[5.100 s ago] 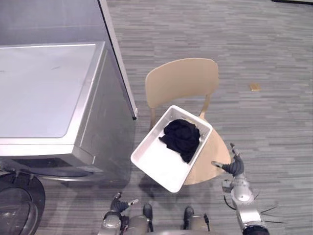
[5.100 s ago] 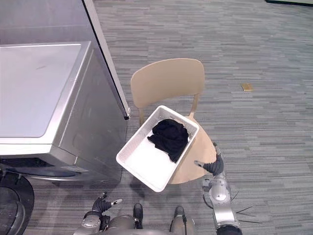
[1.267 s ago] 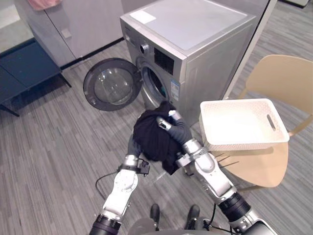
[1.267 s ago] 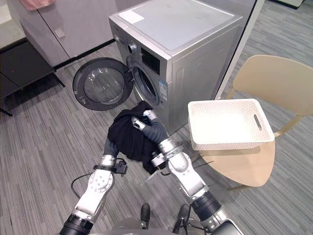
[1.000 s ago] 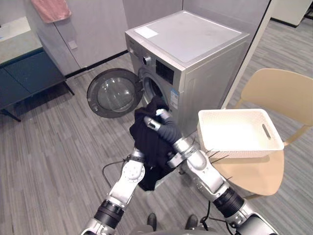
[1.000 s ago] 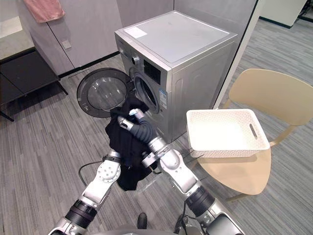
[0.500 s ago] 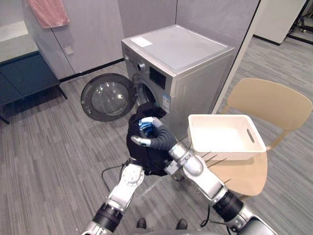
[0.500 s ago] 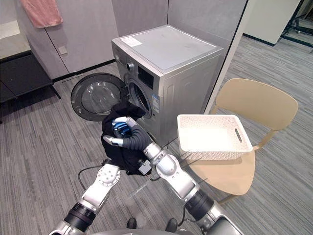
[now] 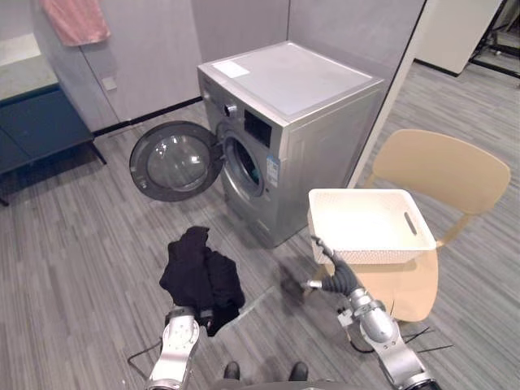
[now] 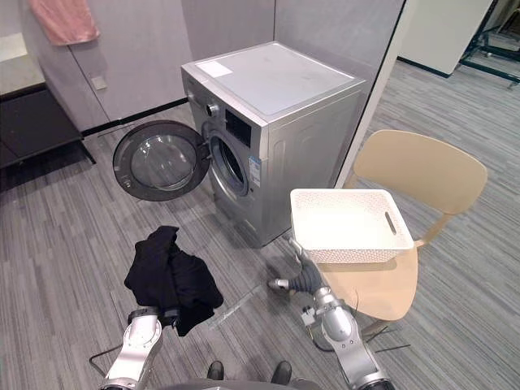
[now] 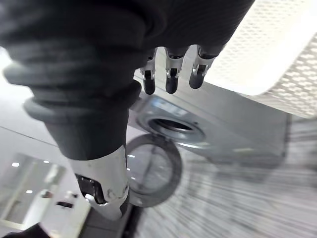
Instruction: Pick up the laundry basket with both hands and put the clothes into the washing machine.
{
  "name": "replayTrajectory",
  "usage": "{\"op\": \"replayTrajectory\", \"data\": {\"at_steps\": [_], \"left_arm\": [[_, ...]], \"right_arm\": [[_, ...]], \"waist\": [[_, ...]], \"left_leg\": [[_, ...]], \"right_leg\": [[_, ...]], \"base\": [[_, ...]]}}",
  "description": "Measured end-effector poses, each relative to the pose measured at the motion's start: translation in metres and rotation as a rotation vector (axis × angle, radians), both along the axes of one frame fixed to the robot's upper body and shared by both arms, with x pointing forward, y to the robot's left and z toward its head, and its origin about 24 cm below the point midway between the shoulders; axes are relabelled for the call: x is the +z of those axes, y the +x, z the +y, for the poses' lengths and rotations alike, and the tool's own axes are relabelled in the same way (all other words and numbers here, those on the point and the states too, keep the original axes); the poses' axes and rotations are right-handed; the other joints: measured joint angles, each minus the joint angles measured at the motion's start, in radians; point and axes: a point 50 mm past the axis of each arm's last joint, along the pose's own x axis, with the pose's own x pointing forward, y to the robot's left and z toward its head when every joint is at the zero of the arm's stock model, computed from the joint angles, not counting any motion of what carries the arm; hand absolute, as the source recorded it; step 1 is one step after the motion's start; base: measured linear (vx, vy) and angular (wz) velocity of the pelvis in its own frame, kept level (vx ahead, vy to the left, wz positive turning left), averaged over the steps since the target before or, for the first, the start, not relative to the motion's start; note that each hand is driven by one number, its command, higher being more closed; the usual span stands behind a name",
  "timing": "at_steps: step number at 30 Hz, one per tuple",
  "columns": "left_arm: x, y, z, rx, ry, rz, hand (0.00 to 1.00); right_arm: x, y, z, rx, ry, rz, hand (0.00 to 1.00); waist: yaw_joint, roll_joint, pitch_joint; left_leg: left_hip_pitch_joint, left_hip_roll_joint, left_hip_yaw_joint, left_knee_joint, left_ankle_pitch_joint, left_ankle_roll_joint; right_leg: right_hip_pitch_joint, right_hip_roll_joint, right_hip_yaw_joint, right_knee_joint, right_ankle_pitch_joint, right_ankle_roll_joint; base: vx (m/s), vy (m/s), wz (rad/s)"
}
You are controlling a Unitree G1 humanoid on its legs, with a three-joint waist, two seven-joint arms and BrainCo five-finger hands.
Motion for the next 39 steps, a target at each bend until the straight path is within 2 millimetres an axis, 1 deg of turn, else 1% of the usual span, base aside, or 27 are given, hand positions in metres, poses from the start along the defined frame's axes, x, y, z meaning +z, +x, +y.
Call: {"op": "replayTrajectory", "data": {"at_steps": [2,4,5,7,8,10,12,14,15,16,17,18,19,20,22,24,26,27,28,29,31,32,33,34,35,36,39], "left_arm": [[-0.008,-0.004,0.0,0.008,-0.023,0.039,1.0],[-0.019,-0.009,-0.003,0.011,-0.047,0.096,1.0],[-0.022,-0.009,-0.006,0.011,-0.059,0.112,1.0],[-0.031,-0.015,-0.015,0.01,-0.092,0.159,1.0],[-0.035,-0.018,-0.016,0.008,-0.1,0.18,1.0],[-0.044,-0.028,-0.013,0.01,-0.101,0.234,1.0],[-0.051,-0.035,-0.011,0.005,-0.101,0.276,1.0],[-0.056,-0.044,-0.011,0.003,-0.106,0.311,1.0],[-0.057,-0.047,-0.01,0.002,-0.105,0.319,1.0],[-0.058,-0.05,-0.008,-0.005,-0.104,0.335,1.0],[-0.058,-0.05,-0.007,-0.006,-0.099,0.337,1.0],[-0.057,-0.049,-0.005,-0.007,-0.091,0.334,1.0],[-0.055,-0.046,0.0,-0.011,-0.072,0.325,1.0],[-0.053,-0.044,0.003,-0.014,-0.061,0.318,1.0],[-0.048,-0.037,0.011,-0.017,-0.03,0.298,1.0],[-0.043,-0.024,0.009,-0.029,-0.03,0.263,1.0],[-0.037,-0.013,0.004,-0.048,-0.03,0.228,1.0],[-0.035,-0.011,0.003,-0.064,-0.021,0.215,1.0],[-0.035,-0.012,0.0,-0.072,-0.024,0.216,1.0],[-0.037,-0.013,-0.011,-0.094,-0.043,0.221,1.0],[-0.038,-0.014,-0.016,-0.112,-0.051,0.224,1.0],[-0.04,-0.016,-0.018,-0.118,-0.067,0.231,1.0],[-0.042,-0.022,-0.018,-0.112,-0.074,0.246,1.0],[-0.044,-0.024,-0.019,-0.114,-0.077,0.253,1.0],[-0.044,-0.025,-0.02,-0.114,-0.08,0.255,1.0],[-0.044,-0.024,-0.021,-0.118,-0.086,0.252,1.0],[-0.041,-0.019,-0.025,-0.144,-0.091,0.237,1.0]], "right_arm": [[-0.016,-0.006,-0.01,-0.042,-0.022,0.082,0.0],[-0.035,-0.016,-0.02,-0.096,-0.038,0.18,0.0],[-0.04,-0.019,-0.021,-0.114,-0.036,0.206,0.0],[-0.054,-0.026,-0.028,-0.14,-0.054,0.289,0.0],[-0.058,-0.028,-0.028,-0.147,-0.054,0.312,0.0],[-0.067,-0.029,-0.024,-0.173,-0.029,0.363,0.0],[-0.071,-0.03,-0.015,-0.204,0.019,0.384,0.0],[-0.073,-0.03,-0.008,-0.234,0.056,0.391,0.0],[-0.073,-0.031,-0.008,-0.238,0.06,0.393,0.0],[-0.072,-0.03,-0.01,-0.248,0.061,0.391,0.0],[-0.072,-0.03,-0.013,-0.259,0.057,0.392,0.0],[-0.073,-0.031,-0.014,-0.266,0.055,0.396,0.0],[-0.075,-0.035,-0.013,-0.277,0.061,0.406,0.0],[-0.075,-0.036,-0.012,-0.278,0.068,0.408,0.0],[-0.072,-0.034,-0.013,-0.286,0.075,0.386,0.0],[-0.067,-0.028,-0.02,-0.316,0.079,0.356,0.0],[-0.065,-0.026,-0.026,-0.331,0.071,0.348,0.0],[-0.067,-0.03,-0.027,-0.338,0.067,0.353,0.0],[-0.067,-0.032,-0.028,-0.34,0.064,0.359,0.0],[-0.067,-0.032,-0.03,-0.343,0.058,0.36,0.0],[-0.06,-0.024,-0.025,-0.331,0.077,0.318,0.0],[-0.057,-0.02,-0.021,-0.324,0.089,0.299,0.0],[-0.056,-0.019,-0.015,-0.314,0.1,0.29,0.0],[-0.055,-0.018,-0.011,-0.309,0.111,0.285,0.0],[-0.055,-0.018,-0.008,-0.309,0.119,0.285,0.0],[-0.054,-0.017,-0.006,-0.31,0.127,0.279,0.0],[-0.054,-0.017,-0.006,-0.311,0.123,0.273,0.0]], "waist": [[0.0,0.011,0.025],[-0.003,0.01,0.038],[-0.007,0.009,0.049],[-0.017,0.017,0.064],[-0.018,0.028,0.064],[-0.017,0.036,0.071],[-0.018,0.015,0.082],[-0.016,-0.019,0.093],[-0.015,-0.03,0.093],[-0.021,-0.043,0.095],[-0.03,-0.046,0.101],[-0.031,-0.048,0.108],[-0.039,-0.039,0.129],[-0.047,-0.033,0.133],[-0.062,-0.043,0.138],[-0.08,-0.034,0.152],[-0.085,-0.036,0.169],[-0.086,-0.035,0.173],[-0.089,-0.041,0.168],[-0.104,-0.008,0.168],[-0.104,0.015,0.169],[-0.095,0.026,0.173],[-0.079,0.025,0.174],[-0.072,0.016,0.18],[-0.068,0.008,0.183],[-0.053,-0.014,0.184],[-0.049,-0.024,0.183]], "left_leg": [[-0.028,-0.005,-0.012,0.016,0.002,0.01],[-0.065,-0.003,0.108,0.019,-0.035,0.135],[-0.068,0.002,0.177,0.021,-0.044,0.146],[-0.082,0.017,0.373,0.057,-0.042,0.144],[-0.076,0.019,0.393,0.054,-0.036,0.135],[-0.073,0.034,0.377,0.078,0.01,0.066],[-0.063,0.013,0.369,0.109,-0.027,0.071],[-0.07,-0.024,0.364,0.194,-0.127,0.081],[-0.071,-0.043,0.361,0.212,-0.149,0.086],[-0.071,-0.079,0.349,0.245,-0.188,0.106],[-0.06,-0.1,0.33,0.263,-0.213,0.122],[-0.036,-0.109,0.312,0.272,-0.226,0.133],[-0.003,-0.107,0.278,0.28,-0.249,0.142],[0.02,-0.091,0.242,0.276,-0.268,0.139],[0.064,-0.09,0.202,0.241,-0.284,0.134],[0.107,-0.084,0.168,0.22,-0.293,0.127],[0.178,-0.082,0.136,0.172,-0.303,0.104],[0.23,-0.087,0.117,0.164,-0.336,0.051],[0.249,-0.08,0.101,0.174,-0.354,0.038],[0.253,-0.053,0.091,0.238,-0.362,0.011],[0.148,0.0,0.115,0.503,-0.31,-0.071],[0.069,0.046,0.129,0.712,-0.205,-0.085],[0.016,0.095,0.145,0.886,-0.209,-0.081],[-0.03,0.127,0.169,1.027,-0.233,-0.042],[-0.051,0.138,0.183,1.076,-0.242,-0.027],[-0.099,0.136,0.23,1.105,-0.263,0.007],[-0.215,0.109,0.232,0.967,-0.294,0.056]], "right_leg": [[-0.001,-0.015,-0.044,0.009,-0.014,0.002],[-0.018,-0.059,-0.104,0.014,-0.024,0.012],[-0.018,-0.08,-0.126,0.016,-0.028,0.018],[-0.016,-0.12,-0.173,0.031,-0.037,0.036],[-0.014,-0.123,-0.186,0.044,-0.044,0.047],[0.0,-0.132,-0.202,0.079,-0.058,0.08],[0.022,-0.167,-0.211,0.11,-0.079,0.109],[-0.003,-0.274,-0.198,0.279,-0.16,0.155],[-0.017,-0.31,-0.189,0.342,-0.179,0.155],[-0.062,-0.384,-0.116,0.488,-0.192,0.137],[-0.128,-0.417,0.005,0.636,-0.159,0.088],[-0.171,-0.42,0.094,0.728,-0.119,0.054],[-0.218,-0.389,0.2,0.825,-0.136,0.1],[-0.238,-0.313,0.235,0.825,-0.205,0.123],[-0.296,-0.225,0.244,0.738,-0.241,0.104],[-0.368,-0.17,0.215,0.568,-0.223,0.098],[-0.381,-0.131,0.192,0.338,-0.122,0.097],[-0.398,-0.118,0.209,0.226,-0.012,0.066],[-0.397,-0.118,0.238,0.266,0.065,0.015],[-0.404,-0.116,0.216,0.365,0.039,-0.005],[-0.369,-0.09,0.192,0.402,-0.045,-0.04],[-0.308,-0.044,0.19,0.372,-0.069,-0.064],[-0.238,0.004,0.207,0.326,-0.078,-0.077],[-0.154,0.039,0.228,0.274,-0.084,-0.086],[-0.11,0.051,0.244,0.246,-0.085,-0.089],[-0.032,0.06,0.292,0.195,-0.086,-0.09],[0.054,0.061,0.364,0.124,-0.086,-0.09]], "base": [[-0.04,0.014,0.74],[-0.01,0.049,0.94],[0.08,0.072,1.04],[0.17,0.141,0.86],[0.17,0.151,0.54],[0.15,0.114,0.27],[0.17,0.122,0.25],[0.18,0.156,0.18],[0.26,0.198,0.3],[0.25,0.169,0.46],[0.34,0.221,0.55],[0.37,0.147,0.61],[0.39,0.117,0.69],[0.41,0.042,0.74],[0.45,-0.026,0.71],[0.47,-0.077,0.72],[0.51,-0.1,0.74],[0.6,-0.17,0.76],[0.75,-0.221,0.91],[0.76,-0.258,0.62],[0.64,-0.239,0.24],[0.65,-0.246,-0.42],[0.77,-0.257,-0.71],[0.61,-0.168,-0.68],[0.55,-0.114,-0.73],[0.5,-0.069,-0.77],[0.44,0.011,-0.78]]}}
